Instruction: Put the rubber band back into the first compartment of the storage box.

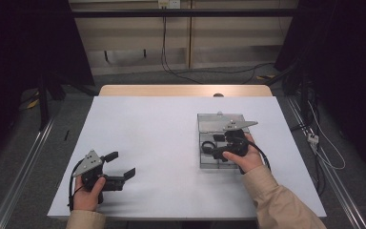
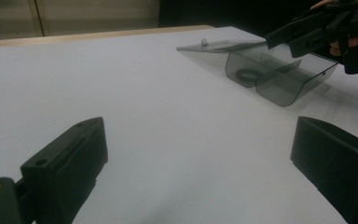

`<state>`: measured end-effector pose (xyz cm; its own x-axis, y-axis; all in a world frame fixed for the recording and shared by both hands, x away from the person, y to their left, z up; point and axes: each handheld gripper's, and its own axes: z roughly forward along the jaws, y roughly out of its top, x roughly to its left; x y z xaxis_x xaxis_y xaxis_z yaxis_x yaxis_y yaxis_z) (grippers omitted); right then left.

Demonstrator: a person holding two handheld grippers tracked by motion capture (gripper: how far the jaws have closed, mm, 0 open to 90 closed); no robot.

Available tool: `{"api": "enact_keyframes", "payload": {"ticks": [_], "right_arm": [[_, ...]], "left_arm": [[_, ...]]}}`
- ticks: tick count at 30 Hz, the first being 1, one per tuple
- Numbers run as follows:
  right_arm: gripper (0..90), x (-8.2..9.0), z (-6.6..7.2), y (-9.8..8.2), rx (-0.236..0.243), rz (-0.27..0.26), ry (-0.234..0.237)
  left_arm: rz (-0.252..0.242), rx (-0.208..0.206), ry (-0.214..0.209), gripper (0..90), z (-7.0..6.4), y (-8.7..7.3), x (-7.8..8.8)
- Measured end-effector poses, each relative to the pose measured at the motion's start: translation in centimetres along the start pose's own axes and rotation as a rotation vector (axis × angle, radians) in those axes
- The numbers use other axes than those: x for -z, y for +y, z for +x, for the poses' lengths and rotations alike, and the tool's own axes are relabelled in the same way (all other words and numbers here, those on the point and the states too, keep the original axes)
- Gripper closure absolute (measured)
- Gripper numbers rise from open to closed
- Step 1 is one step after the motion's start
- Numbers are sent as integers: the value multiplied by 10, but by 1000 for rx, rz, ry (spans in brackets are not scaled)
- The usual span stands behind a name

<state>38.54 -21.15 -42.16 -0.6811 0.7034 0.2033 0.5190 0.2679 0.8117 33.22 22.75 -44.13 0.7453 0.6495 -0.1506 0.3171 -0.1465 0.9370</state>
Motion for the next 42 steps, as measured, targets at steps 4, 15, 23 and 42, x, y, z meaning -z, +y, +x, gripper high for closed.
{"api": "enact_keyframes", "payload": {"ticks": [4, 15, 23, 42], "right_arm": [[171, 8, 4, -3, 1, -30, -7], [148, 19, 11, -12, 30, -40, -24], [142, 27, 12, -17, 29, -49, -32], [142, 44, 13, -31, 43, -62, -54]], "left_arm": [[-2, 1, -1, 35, 0, 0, -1], [-3, 0, -7, 35, 0, 2, -4], [-5, 4, -9, 35, 0, 1, -5], [-7, 3, -14, 35, -1, 2, -5]]}}
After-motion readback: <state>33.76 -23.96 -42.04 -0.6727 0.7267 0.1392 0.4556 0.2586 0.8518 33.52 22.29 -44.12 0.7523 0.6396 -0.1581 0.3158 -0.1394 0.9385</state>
